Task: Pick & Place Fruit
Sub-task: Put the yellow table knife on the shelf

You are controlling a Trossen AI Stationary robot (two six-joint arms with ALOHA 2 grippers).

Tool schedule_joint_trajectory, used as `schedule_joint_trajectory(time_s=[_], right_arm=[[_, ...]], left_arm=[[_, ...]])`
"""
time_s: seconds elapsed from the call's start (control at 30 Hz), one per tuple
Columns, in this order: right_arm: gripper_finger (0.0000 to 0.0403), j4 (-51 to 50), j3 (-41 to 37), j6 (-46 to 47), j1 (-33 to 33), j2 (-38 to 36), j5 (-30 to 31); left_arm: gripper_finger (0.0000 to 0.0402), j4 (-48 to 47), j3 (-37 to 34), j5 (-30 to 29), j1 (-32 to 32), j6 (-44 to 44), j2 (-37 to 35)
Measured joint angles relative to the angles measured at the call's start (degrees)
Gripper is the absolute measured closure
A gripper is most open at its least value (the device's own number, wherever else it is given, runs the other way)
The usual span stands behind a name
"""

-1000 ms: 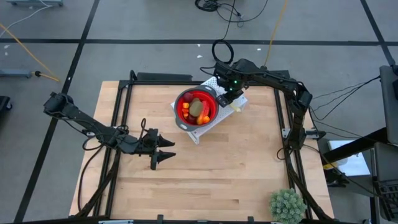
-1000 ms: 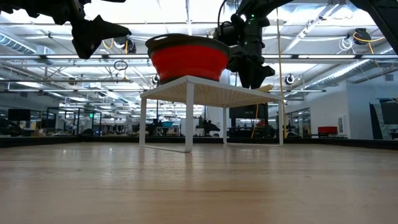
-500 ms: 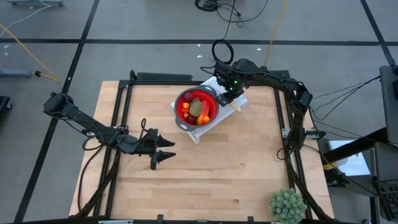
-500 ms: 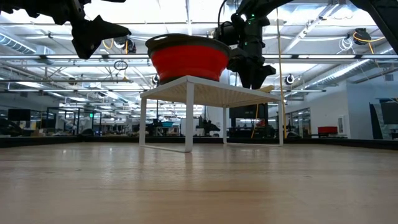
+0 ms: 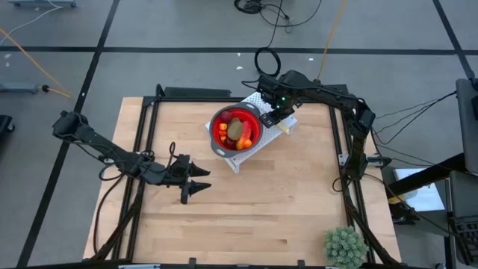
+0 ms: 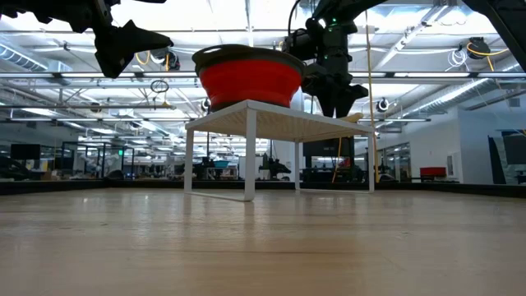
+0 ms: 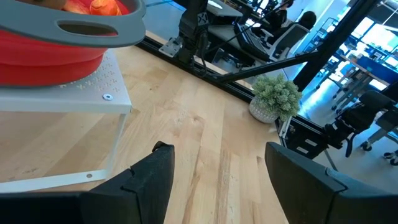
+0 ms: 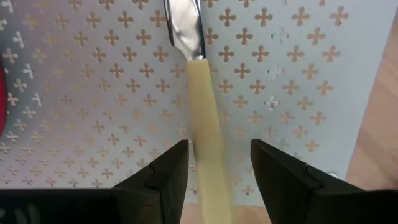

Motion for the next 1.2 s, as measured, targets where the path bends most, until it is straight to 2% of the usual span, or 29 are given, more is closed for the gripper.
schedule_joint_trajectory(time_s=[1.2], right_arm=[[0.0236, -0.4, 0.0, 10.8, 0.0, 0.0, -3.2]], left_arm=[[0.0151, 0.0, 0.0, 1.5, 0.0, 0.2, 0.0]])
